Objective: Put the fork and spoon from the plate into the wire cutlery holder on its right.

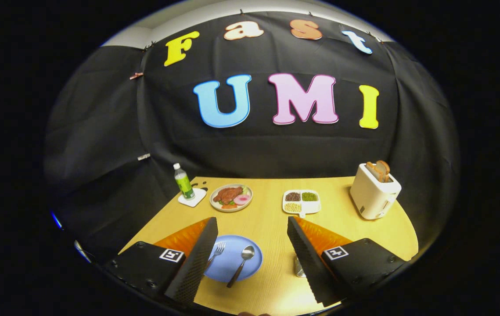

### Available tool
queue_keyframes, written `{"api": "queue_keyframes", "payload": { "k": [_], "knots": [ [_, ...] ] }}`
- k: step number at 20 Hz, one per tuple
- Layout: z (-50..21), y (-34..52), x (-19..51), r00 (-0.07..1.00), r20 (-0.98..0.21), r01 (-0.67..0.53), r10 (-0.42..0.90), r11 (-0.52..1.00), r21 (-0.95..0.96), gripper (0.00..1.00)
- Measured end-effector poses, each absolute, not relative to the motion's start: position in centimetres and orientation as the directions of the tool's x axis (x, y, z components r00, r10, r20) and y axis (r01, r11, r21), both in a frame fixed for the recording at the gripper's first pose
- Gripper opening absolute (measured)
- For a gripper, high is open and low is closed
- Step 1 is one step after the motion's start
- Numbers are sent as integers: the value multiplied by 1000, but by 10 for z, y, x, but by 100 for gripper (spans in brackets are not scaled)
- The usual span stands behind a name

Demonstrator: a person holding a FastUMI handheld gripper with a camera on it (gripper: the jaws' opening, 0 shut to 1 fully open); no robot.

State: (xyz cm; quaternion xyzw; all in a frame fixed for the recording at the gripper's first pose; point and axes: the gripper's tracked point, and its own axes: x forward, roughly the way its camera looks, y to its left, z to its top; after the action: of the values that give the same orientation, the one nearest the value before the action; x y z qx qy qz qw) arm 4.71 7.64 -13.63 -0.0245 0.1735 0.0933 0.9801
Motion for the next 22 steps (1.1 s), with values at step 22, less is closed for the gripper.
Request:
{"api": "queue_keyframes", "payload": {
  "k": [22],
  "knots": [
    [-405, 109, 56, 495, -867, -205, 63, 978, -46, 71]
  ]
}}
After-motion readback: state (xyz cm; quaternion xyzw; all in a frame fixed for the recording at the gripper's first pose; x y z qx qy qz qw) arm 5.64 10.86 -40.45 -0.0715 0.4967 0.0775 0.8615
